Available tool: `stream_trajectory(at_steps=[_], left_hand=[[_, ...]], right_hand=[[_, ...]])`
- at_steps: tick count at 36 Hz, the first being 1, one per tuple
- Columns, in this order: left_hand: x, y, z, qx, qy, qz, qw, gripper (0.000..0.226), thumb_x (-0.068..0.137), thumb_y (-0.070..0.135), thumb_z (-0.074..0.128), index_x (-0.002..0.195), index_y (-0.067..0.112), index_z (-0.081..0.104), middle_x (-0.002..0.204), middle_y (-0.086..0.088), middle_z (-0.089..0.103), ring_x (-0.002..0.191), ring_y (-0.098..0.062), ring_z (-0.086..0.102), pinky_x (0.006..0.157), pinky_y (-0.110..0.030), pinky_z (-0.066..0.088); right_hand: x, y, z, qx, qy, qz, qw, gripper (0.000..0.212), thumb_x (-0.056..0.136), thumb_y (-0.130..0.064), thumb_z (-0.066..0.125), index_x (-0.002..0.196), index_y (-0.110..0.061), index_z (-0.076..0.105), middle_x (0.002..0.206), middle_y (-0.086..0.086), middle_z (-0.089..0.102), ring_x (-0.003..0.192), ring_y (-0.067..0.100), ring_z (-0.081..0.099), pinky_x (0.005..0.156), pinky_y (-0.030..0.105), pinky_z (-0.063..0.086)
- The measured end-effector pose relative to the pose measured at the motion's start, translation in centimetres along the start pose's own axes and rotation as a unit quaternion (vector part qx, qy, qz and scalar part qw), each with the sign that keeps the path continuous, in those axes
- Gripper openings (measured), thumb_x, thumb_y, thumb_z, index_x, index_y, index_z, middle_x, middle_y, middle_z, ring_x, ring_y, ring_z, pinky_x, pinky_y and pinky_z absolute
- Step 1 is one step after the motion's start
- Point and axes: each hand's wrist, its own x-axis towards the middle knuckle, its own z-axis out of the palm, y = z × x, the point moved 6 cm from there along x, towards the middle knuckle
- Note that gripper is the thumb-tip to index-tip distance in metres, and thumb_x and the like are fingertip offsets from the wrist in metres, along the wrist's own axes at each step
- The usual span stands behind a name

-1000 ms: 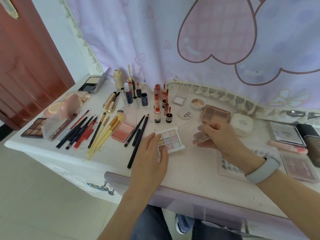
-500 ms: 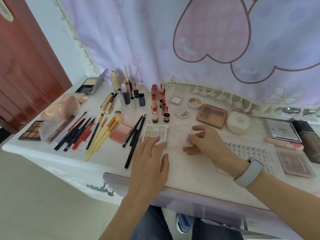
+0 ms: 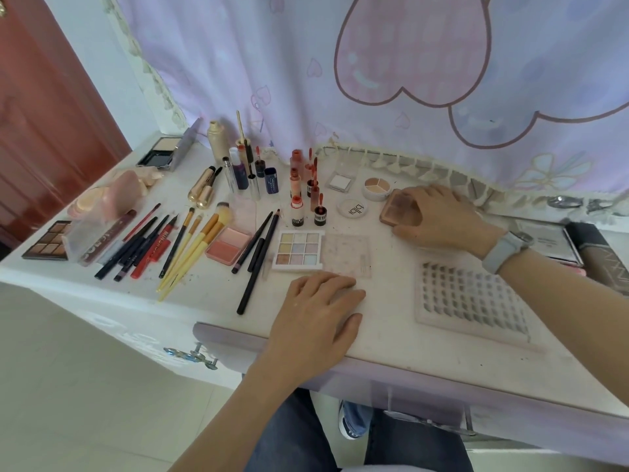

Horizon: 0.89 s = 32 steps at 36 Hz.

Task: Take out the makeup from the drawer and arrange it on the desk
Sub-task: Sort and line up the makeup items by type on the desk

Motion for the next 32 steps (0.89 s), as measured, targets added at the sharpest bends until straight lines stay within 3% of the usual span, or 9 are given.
stream_trajectory(at_steps=[7, 12, 16, 18, 21, 22, 24, 29, 32], left_hand=[[-0.1, 0.0, -0.1, -0.019, -0.006, -0.021, 1.000, 0.033, 0.086, 0.035, 0.048, 0.109, 0.022, 0.068, 0.119, 0.005, 0.063, 0.112, -0.018, 0.055, 0.096, -0.035, 0.041], [-0.1, 0.0, -0.3, -0.050, -0.014, -0.042, 0.998, 0.033, 0.085, 0.035, 0.047, 0.105, 0.022, 0.070, 0.115, 0.008, 0.064, 0.112, -0.015, 0.055, 0.097, -0.032, 0.040], [0.2, -0.8, -1.3, -0.179, 0.041, -0.118, 0.976, 0.020, 0.087, 0.023, 0.054, 0.097, 0.022, 0.072, 0.099, 0.014, 0.067, 0.099, 0.000, 0.055, 0.093, -0.014, 0.036], [0.4, -1.4, -1.8, -0.302, 0.072, -0.195, 0.930, 0.020, 0.091, 0.013, 0.056, 0.090, 0.027, 0.070, 0.091, 0.018, 0.069, 0.091, 0.003, 0.059, 0.084, -0.010, 0.043], [1.6, -1.9, -2.0, -0.516, 0.093, -0.280, 0.804, 0.022, 0.091, 0.009, 0.054, 0.087, 0.022, 0.071, 0.086, 0.006, 0.073, 0.080, -0.010, 0.066, 0.074, -0.019, 0.053], [2.2, -1.7, -1.8, -0.588, 0.079, -0.290, 0.751, 0.014, 0.090, 0.017, 0.056, 0.091, 0.018, 0.070, 0.088, 0.001, 0.072, 0.082, -0.015, 0.067, 0.073, -0.023, 0.054], [3.3, -0.7, -1.1, -0.689, 0.017, -0.294, 0.662, 0.034, 0.082, 0.041, 0.058, 0.104, 0.016, 0.066, 0.100, -0.004, 0.070, 0.092, -0.022, 0.067, 0.078, -0.032, 0.055], [5.3, 1.6, -0.5, -0.786, -0.066, -0.265, 0.554, 0.061, 0.082, 0.059, 0.054, 0.127, 0.020, 0.056, 0.127, -0.011, 0.060, 0.113, -0.027, 0.059, 0.089, -0.045, 0.050], [5.7, 1.9, -0.2, -0.807, -0.052, -0.254, 0.530, 0.067, 0.081, 0.063, 0.046, 0.131, 0.020, 0.053, 0.132, -0.013, 0.056, 0.119, -0.027, 0.055, 0.090, -0.044, 0.050]], right_hand=[[0.9, -0.1, 0.1, 0.000, -0.048, -0.007, 0.999, 0.076, 0.079, -0.060, 0.054, 0.141, -0.028, 0.025, 0.138, 0.008, 0.045, 0.124, 0.032, 0.040, 0.102, 0.045, 0.028], [0.2, -0.4, -0.9, 0.025, 0.012, -0.017, 0.999, 0.075, 0.074, -0.061, 0.057, 0.138, -0.029, 0.033, 0.134, 0.006, 0.046, 0.124, 0.029, 0.038, 0.100, 0.043, 0.028], [-1.3, -1.3, -2.6, 0.159, 0.059, -0.057, 0.984, 0.073, 0.073, -0.052, 0.068, 0.135, -0.028, 0.038, 0.130, 0.000, 0.051, 0.117, 0.022, 0.046, 0.098, 0.040, 0.039], [-2.7, -2.7, -3.5, 0.265, 0.059, -0.102, 0.957, 0.069, 0.071, -0.043, 0.073, 0.131, -0.025, 0.044, 0.122, -0.006, 0.054, 0.109, 0.012, 0.052, 0.090, 0.027, 0.044], [-5.2, -4.9, -4.5, 0.348, 0.045, -0.159, 0.923, 0.062, 0.070, -0.035, 0.077, 0.123, -0.037, 0.044, 0.112, -0.024, 0.052, 0.103, -0.008, 0.050, 0.087, 0.010, 0.041], [-6.0, -5.5, -4.7, 0.358, 0.040, -0.166, 0.918, 0.064, 0.069, -0.038, 0.077, 0.121, -0.043, 0.041, 0.113, -0.029, 0.050, 0.104, -0.009, 0.049, 0.088, 0.010, 0.040], [-7.2, -6.7, -5.0, 0.373, 0.038, -0.180, 0.909, 0.065, 0.066, -0.048, 0.073, 0.118, -0.054, 0.036, 0.115, -0.034, 0.047, 0.109, -0.009, 0.048, 0.093, 0.012, 0.038], [-8.4, -8.8, -5.7, 0.375, 0.050, -0.213, 0.901, 0.057, 0.065, -0.056, 0.065, 0.113, -0.063, 0.034, 0.114, -0.051, 0.040, 0.113, -0.019, 0.040, 0.093, 0.000, 0.028], [-8.0, -8.3, -5.4, 0.371, 0.041, -0.193, 0.907, 0.056, 0.067, -0.054, 0.066, 0.114, -0.058, 0.036, 0.112, -0.047, 0.043, 0.113, -0.016, 0.042, 0.096, 0.006, 0.032]])
